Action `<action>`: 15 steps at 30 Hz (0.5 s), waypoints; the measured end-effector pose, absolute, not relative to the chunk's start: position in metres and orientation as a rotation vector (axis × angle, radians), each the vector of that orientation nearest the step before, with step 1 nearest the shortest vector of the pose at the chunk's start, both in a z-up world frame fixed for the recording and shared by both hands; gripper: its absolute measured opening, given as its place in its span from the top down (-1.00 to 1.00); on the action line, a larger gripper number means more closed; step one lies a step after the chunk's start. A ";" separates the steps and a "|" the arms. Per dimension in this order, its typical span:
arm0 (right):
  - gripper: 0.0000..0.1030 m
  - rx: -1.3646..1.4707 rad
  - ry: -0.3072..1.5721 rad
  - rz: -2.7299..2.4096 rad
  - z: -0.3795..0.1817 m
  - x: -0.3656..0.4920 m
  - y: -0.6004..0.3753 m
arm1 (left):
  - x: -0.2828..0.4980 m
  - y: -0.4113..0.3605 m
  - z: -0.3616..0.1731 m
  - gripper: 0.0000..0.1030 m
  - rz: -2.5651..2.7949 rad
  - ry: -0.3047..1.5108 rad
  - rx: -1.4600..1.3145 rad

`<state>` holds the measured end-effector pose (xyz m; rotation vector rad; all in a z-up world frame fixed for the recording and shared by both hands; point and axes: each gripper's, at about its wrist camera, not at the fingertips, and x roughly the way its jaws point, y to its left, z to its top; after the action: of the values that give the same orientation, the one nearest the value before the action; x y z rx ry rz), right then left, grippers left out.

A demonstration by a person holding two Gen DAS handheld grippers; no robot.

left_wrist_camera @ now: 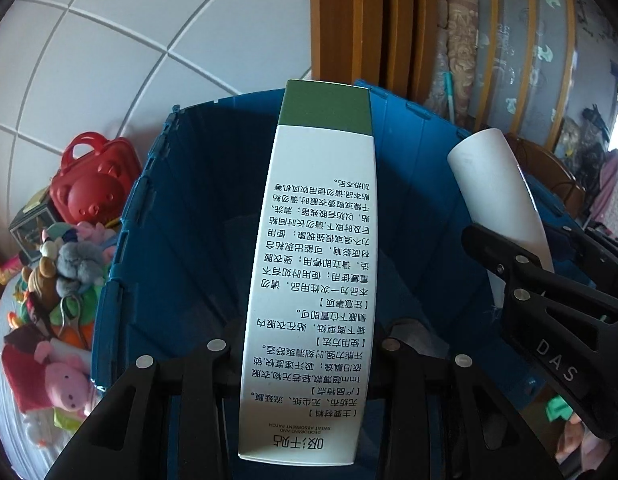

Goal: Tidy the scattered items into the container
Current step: 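Open both grippers to drop the medicine box and paper roll into the bin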

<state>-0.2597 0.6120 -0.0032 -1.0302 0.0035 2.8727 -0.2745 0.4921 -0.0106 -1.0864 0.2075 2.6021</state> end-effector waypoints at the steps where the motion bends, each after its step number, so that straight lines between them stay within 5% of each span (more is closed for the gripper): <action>1: 0.14 -1.034 0.007 2.874 -0.005 -0.261 0.613 | -0.274 0.493 -0.010 0.31 2.607 0.210 -1.082; 5: 0.14 -1.044 0.025 2.877 -0.008 -0.264 0.616 | -0.273 0.493 -0.008 0.28 2.623 0.219 -1.076; 9: 0.14 -1.042 0.028 2.878 -0.008 -0.265 0.619 | -0.272 0.492 -0.006 -0.18 2.648 0.221 -1.041; 13: 0.14 -1.042 0.035 2.873 -0.008 -0.266 0.622 | -0.272 0.491 -0.005 -0.23 2.650 0.216 -1.036; 15: 0.13 -1.040 0.041 2.866 -0.009 -0.266 0.624 | -0.271 0.490 -0.004 -0.42 2.653 0.209 -1.024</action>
<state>-0.2664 0.6243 -0.0089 -1.0399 0.0414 2.8665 -0.2714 0.4898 -0.0037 -1.0240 0.2086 2.6531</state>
